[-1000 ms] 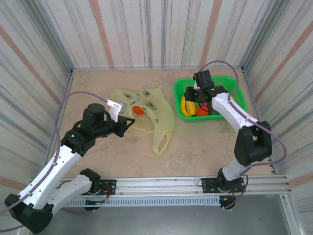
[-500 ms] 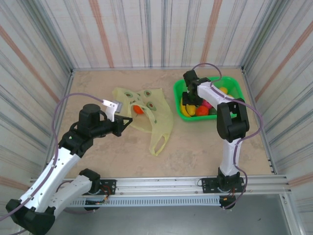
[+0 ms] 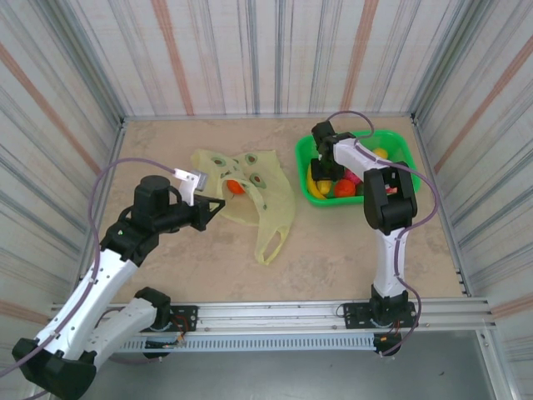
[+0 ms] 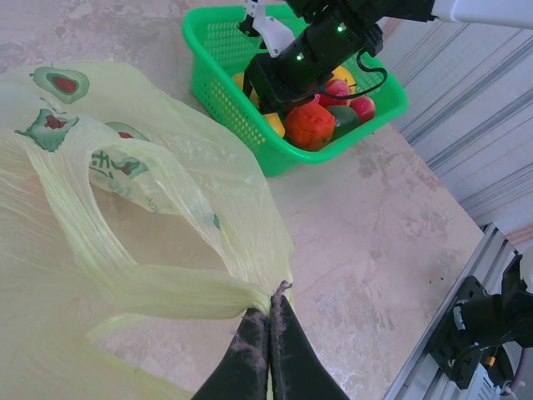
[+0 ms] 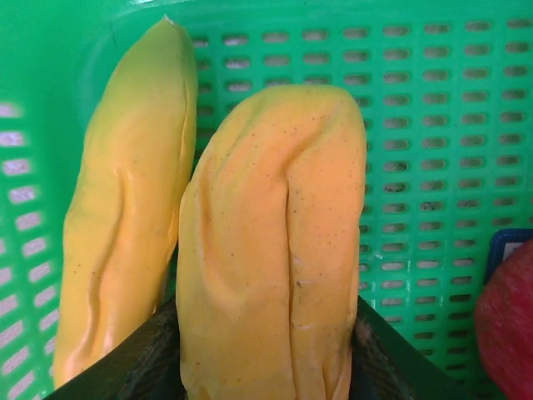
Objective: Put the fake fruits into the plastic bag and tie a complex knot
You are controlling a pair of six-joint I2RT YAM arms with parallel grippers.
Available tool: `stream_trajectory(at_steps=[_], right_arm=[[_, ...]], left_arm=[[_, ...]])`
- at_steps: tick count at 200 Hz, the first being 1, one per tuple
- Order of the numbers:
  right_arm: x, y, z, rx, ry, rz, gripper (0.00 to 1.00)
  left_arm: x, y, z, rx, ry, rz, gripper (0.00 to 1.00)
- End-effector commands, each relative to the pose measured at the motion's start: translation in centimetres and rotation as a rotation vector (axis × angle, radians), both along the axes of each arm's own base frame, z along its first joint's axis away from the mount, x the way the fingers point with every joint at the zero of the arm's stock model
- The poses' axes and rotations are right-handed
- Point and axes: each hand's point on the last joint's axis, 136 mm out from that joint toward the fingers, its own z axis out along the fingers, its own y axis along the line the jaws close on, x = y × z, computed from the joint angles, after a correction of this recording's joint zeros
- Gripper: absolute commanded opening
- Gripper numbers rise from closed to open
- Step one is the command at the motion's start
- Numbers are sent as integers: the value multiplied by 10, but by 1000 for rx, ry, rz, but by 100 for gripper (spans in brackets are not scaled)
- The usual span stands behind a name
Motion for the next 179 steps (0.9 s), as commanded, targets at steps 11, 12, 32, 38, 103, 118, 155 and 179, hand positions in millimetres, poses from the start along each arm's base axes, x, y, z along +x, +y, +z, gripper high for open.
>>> stream_trajectory(at_steps=[11, 12, 32, 38, 103, 118, 155, 179], right_arm=[[3, 3, 61, 51, -143, 10, 41], [3, 3, 62, 53, -145, 11, 41], [-1, 6, 93, 72, -216, 16, 41], [-4, 8, 102, 82, -240, 20, 41], [-63, 65, 182, 442, -464, 180, 42], [-80, 79, 194, 530, -487, 236, 43], [-149, 154, 208, 762, -386, 581, 43], [-186, 198, 198, 775, -302, 764, 42]], left_arm=[[2, -1, 0, -16, -1, -5, 0], [2, -1, 1, -16, -2, -5, 0], [4, 1, 0, -17, 3, 1, 0], [4, 1, -1, -17, 4, 1, 0], [5, 2, -3, -6, 2, 12, 0], [5, 3, -2, -7, 1, 13, 0], [5, 4, -2, -4, -4, 16, 0], [5, 5, -1, 0, -11, 21, 0]])
